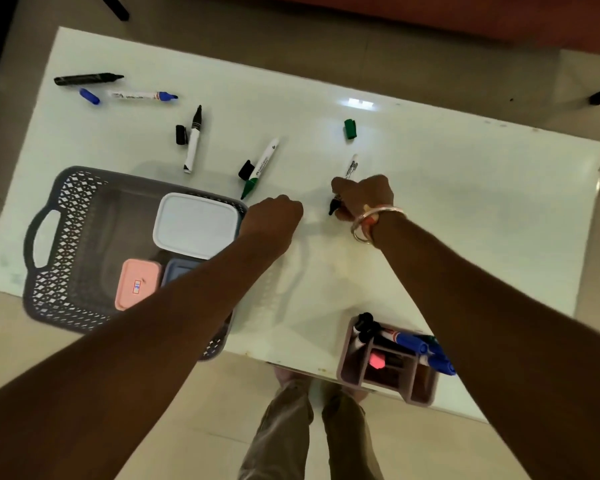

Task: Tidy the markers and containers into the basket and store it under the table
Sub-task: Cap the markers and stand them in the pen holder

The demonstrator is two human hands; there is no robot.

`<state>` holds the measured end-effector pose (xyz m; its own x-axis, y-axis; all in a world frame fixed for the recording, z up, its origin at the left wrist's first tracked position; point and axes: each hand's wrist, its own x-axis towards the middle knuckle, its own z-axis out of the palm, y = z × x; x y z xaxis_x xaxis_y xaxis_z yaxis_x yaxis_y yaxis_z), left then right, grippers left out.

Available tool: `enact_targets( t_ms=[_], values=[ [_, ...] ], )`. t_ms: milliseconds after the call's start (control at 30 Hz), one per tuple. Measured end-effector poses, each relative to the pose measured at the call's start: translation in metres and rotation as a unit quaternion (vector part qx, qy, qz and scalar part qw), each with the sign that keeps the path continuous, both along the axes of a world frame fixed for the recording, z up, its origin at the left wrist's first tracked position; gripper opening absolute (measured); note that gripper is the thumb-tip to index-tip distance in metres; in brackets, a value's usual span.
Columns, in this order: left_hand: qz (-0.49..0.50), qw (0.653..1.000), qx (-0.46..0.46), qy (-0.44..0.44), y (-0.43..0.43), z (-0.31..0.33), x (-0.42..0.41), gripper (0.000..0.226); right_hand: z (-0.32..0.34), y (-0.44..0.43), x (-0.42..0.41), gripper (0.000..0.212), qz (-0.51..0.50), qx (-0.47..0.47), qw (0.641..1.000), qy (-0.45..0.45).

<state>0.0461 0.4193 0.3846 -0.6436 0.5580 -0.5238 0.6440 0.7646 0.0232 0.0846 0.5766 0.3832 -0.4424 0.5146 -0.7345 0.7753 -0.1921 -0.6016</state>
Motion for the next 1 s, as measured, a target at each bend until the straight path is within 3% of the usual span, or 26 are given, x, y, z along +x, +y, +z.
enact_targets(
  t_ms=[100,200,333,533,867,1000],
  values=[
    [0.124,0.979,0.148,-0.068,-0.002,-0.006,-0.009,0.014,0.012,-0.003,0.017,0.014,-0.078,-0.096,0.991,0.046],
    [0.256,0.898,0.318,-0.165,-0.001,0.002,-0.006,0.011,0.028,-0.006,0.039,0.017,-0.142,-0.154,0.971,0.114],
    [0.319,0.834,0.398,-0.211,0.003,0.009,0.012,0.017,0.049,-0.009,0.059,0.023,-0.172,-0.130,0.962,0.167],
    [0.329,0.816,0.425,-0.211,0.009,0.017,0.036,0.018,0.062,-0.012,0.070,0.026,-0.161,-0.024,0.967,0.195],
    [0.275,0.826,0.450,-0.198,0.022,0.037,0.069,0.020,0.070,-0.011,0.102,0.023,-0.040,0.089,0.984,0.150],
    [0.293,0.789,0.483,-0.240,0.026,0.048,0.087,0.022,0.080,0.000,0.115,0.016,-0.013,0.111,0.982,0.155]
  ],
)
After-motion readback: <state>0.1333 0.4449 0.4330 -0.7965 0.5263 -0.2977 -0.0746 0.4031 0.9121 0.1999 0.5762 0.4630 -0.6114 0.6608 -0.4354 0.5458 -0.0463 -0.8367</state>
